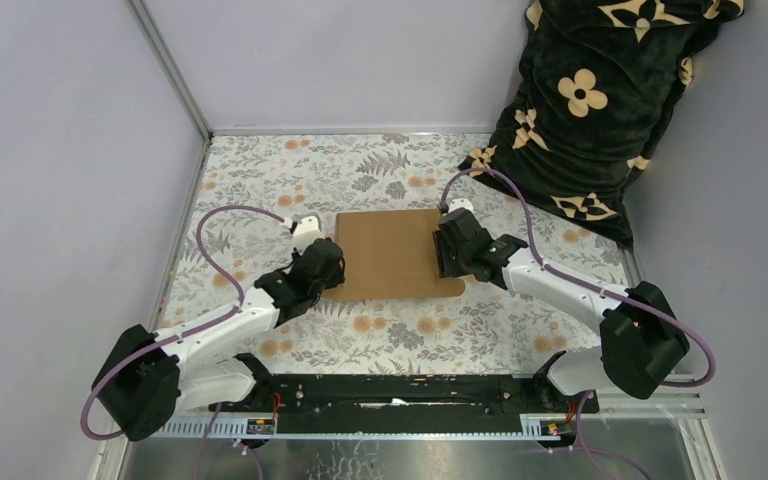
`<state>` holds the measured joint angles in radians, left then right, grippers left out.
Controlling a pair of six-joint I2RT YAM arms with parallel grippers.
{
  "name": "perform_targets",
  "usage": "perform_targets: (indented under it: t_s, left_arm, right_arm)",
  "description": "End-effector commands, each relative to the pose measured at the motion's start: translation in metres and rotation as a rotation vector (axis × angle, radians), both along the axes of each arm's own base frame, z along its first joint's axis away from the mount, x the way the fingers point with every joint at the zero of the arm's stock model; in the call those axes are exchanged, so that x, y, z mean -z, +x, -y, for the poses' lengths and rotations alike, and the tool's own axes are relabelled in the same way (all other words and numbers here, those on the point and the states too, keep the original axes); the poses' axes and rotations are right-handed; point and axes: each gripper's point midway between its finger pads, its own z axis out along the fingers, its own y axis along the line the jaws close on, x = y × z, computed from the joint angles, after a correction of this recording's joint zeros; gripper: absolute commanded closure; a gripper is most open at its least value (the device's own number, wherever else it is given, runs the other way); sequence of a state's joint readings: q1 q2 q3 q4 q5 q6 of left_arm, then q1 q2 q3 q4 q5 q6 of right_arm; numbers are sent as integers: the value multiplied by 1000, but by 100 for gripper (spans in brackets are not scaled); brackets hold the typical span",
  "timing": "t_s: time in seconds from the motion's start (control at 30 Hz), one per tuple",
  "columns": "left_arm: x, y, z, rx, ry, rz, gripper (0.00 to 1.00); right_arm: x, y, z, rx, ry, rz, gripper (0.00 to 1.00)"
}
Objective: Fold the paper box
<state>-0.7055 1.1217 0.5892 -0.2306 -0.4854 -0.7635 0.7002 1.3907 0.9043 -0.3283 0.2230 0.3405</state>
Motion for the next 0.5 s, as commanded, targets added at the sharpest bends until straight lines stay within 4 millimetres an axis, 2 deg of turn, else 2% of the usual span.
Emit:
perform_targets:
  t_s: [0.0,0.23,0.37,0.47]
  left_arm:
    - [6,6,-1,-5,-6,13,59]
    - [34,5,-15,-36,12,-27,59]
    - [33,5,-12,-20,-5,-30,61]
    - [13,6,-6,4,-46,5,62]
  right_arm:
    - [14,1,2,11,7,-10,53]
    - [38,-4,0,10,9,-58,53]
    - [28,-2,0,13,27,-33,53]
    - [10,2,0,14,34,-3,53]
